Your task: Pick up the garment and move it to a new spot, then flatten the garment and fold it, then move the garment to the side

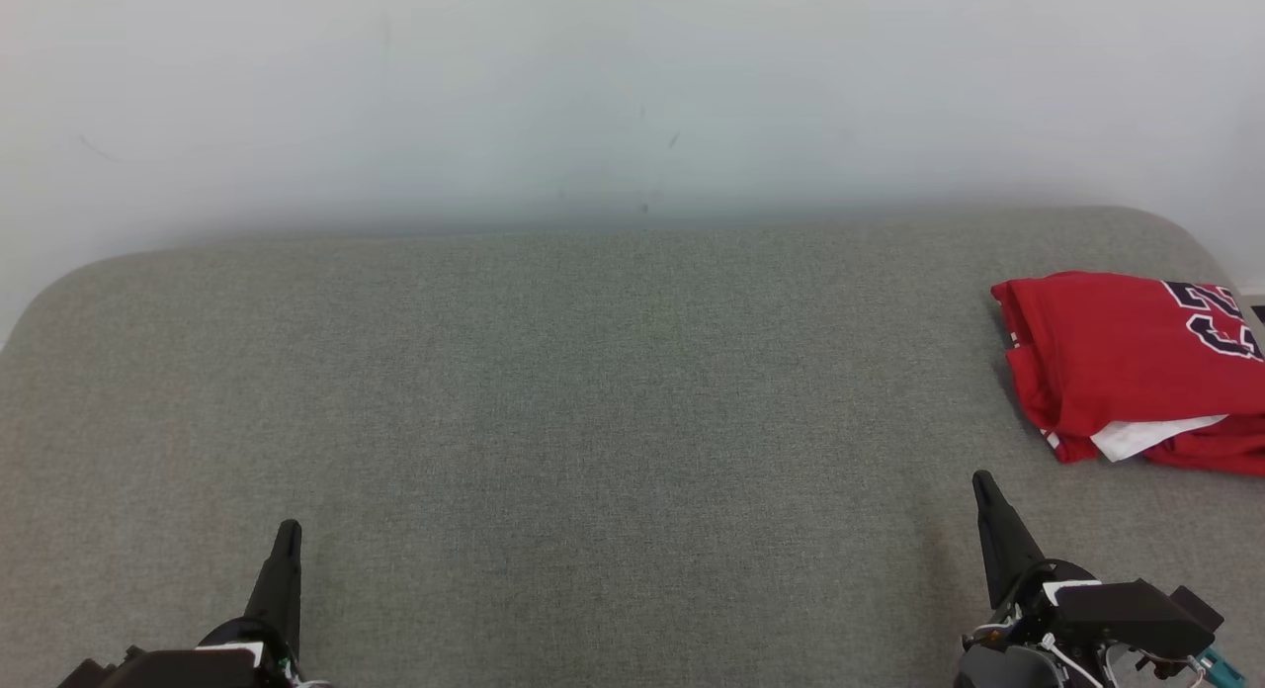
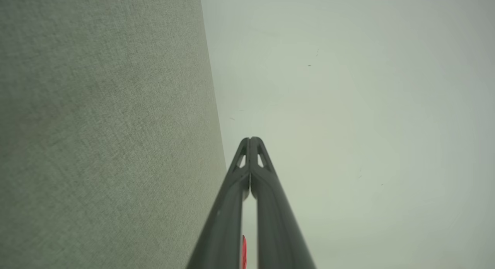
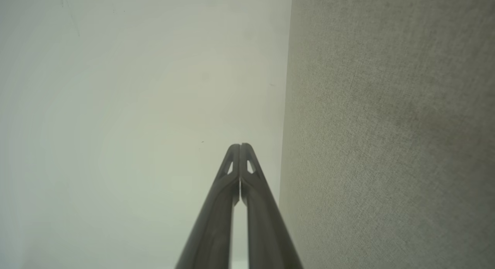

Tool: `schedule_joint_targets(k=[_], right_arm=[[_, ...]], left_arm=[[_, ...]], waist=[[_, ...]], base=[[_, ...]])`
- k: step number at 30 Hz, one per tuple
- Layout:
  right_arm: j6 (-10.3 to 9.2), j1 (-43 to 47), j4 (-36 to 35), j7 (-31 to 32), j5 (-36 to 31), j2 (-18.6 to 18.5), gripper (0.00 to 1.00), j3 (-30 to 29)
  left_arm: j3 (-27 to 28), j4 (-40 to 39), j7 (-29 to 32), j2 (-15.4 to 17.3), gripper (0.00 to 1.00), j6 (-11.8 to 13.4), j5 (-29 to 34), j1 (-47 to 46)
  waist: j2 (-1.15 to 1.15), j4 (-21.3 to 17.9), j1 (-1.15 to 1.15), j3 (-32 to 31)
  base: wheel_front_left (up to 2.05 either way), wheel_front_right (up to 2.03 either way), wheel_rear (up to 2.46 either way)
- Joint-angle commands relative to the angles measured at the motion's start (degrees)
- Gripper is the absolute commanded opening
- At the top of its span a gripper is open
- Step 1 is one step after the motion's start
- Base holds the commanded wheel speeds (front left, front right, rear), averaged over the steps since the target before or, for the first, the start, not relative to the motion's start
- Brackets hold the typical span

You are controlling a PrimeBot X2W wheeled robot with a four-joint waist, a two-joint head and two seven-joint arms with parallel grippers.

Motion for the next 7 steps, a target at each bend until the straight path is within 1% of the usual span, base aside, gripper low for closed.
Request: schedule_joint_targets(k=[1,7], right_arm=[[0.04,-0.3,-0.1,0.2,0.1,0.1,0.0,0.0],[0.04,-0.3,-0.1,0.2,0.1,0.1,0.0,0.0]], left_arm=[[0.1,0.0,0.0,0.0,0.0,-0.1,-0.3,-0.6],[0.1,0.0,0.0,0.0,0.0,-0.1,-0.3,-0.6]], waist=[[0.0,0.0,0.0,0.0],[0.0,0.0,0.0,0.0]], base=[[0.0,0.0,0.0],[0.0,0.0,0.0]])
